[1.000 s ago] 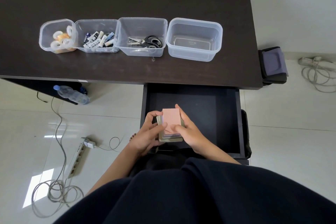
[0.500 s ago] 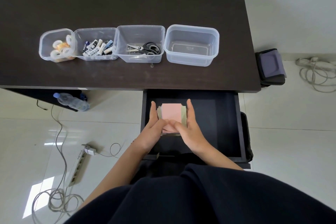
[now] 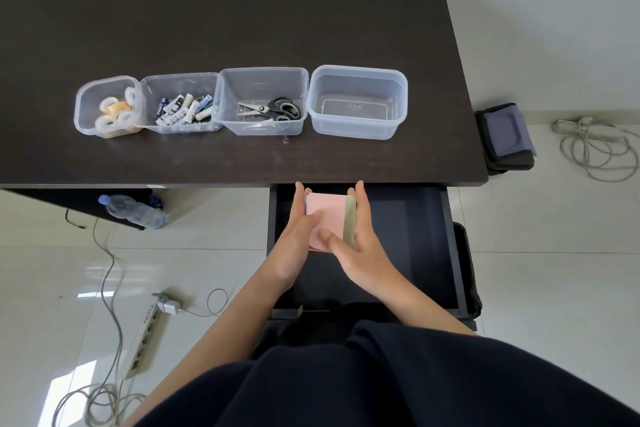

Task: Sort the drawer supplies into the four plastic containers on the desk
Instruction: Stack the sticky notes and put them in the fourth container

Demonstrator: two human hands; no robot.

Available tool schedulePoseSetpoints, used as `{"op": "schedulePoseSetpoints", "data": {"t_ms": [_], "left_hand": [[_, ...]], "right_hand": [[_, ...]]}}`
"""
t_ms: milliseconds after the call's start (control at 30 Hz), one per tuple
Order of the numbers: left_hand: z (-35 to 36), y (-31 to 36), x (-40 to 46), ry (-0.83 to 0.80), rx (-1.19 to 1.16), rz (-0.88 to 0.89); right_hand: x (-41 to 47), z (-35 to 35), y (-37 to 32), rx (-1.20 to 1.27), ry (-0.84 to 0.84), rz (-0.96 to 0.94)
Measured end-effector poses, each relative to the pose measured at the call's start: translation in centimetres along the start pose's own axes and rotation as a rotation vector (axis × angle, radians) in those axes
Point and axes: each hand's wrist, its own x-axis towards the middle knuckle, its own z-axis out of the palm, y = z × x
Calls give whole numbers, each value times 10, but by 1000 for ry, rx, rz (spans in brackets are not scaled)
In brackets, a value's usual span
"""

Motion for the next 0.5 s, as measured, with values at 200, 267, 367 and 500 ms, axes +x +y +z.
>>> {"op": "schedulePoseSetpoints", "data": {"t_ms": [200, 267, 367, 500], "left_hand": [[3, 23, 17, 22, -20, -3], [4, 41, 27, -10, -1, 2], [3, 71, 49, -110, 12, 66], [-12, 112, 83, -137, 190, 167]], "right_hand": [[17, -13, -21, -19, 80, -78], [30, -24, -36, -16, 93, -80], [53, -40, -63, 52, 100, -85], [93, -59, -98, 132, 173, -117]]}}
